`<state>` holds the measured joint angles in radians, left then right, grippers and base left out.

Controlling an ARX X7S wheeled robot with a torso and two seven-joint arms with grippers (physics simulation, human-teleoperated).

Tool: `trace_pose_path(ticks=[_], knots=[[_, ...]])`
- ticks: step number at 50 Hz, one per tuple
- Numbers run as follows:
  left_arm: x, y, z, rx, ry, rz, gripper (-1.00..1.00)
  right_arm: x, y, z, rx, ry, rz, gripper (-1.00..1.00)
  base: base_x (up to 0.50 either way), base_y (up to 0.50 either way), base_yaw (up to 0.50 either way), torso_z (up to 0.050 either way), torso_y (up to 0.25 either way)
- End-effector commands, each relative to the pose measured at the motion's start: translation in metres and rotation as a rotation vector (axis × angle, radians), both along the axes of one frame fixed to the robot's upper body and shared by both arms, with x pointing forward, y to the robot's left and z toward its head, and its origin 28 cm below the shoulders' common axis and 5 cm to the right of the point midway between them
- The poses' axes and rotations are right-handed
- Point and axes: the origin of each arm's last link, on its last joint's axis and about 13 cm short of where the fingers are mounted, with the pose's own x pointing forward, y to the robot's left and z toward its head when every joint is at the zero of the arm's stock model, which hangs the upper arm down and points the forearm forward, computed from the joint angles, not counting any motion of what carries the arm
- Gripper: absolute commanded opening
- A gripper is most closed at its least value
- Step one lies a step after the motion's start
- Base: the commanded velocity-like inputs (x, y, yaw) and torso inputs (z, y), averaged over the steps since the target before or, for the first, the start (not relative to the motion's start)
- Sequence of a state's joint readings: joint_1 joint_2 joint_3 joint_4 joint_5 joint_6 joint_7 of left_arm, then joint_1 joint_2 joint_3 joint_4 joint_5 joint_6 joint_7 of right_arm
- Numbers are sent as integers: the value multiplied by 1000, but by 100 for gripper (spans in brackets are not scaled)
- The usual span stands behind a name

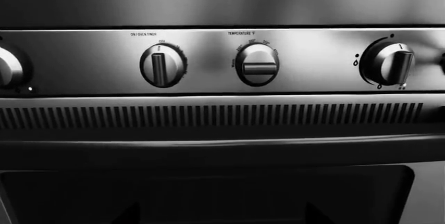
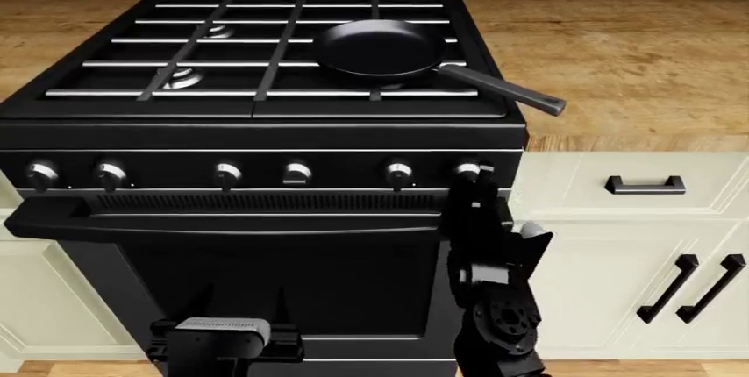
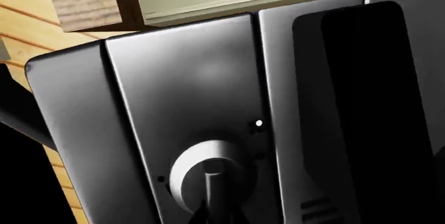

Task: Turn off the front right burner of the stove.

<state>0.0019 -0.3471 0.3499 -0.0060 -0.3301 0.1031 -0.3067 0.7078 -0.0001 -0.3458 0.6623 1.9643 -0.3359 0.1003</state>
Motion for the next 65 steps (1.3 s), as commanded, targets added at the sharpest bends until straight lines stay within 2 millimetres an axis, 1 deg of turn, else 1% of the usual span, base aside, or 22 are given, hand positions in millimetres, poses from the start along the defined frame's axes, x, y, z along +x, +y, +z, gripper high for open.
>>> trace_pose_path(ticks=[1,9,12,19,22,29,38,39,46,49,53,59,60,65], knots=[[0,0,0,1,1,-1,100,25,0,52,150,-140,-55,-100,39,0,19,0,0],[1,0,0,1,1,-2,100,27,1,53,215,-109,-83,-100,41,0,9,-1,0],[1,0,0,1,1,-1,100,27,0,54,275,-97,-111,-100,42,0,13,-3,0],[1,1,1,2,-1,1,100,29,0,54,330,-71,-136,-100,44,-1,8,-1,0],[1,1,1,2,-2,1,100,29,0,54,385,-47,-161,-100,44,-3,6,0,0],[2,1,1,3,-1,0,100,30,0,55,439,-42,-183,-100,43,-3,8,-1,0],[2,1,2,5,1,-2,100,32,-2,56,607,-3,-257,-100,41,-4,6,-1,0],[3,1,2,5,1,-2,100,32,-2,56,648,14,-274,-100,42,-4,0,0,0],[3,1,2,6,2,-3,100,33,-3,56,681,8,-295,-100,41,-4,8,-1,0],[3,1,2,6,2,-3,100,34,-3,58,764,17,-327,-100,41,-4,6,-4,0],[2,1,1,4,1,-1,100,34,-3,56,795,26,-339,-100,41,-4,9,-3,0],[1,1,1,0,1,2,100,34,-1,57,882,63,-364,-100,40,-4,6,-2,0],[1,1,1,0,1,3,100,34,0,59,920,81,-371,-100,38,-4,18,0,0],[1,1,1,0,1,3,100,34,0,59,927,85,-372,-100,38,-4,7,-2,0]])
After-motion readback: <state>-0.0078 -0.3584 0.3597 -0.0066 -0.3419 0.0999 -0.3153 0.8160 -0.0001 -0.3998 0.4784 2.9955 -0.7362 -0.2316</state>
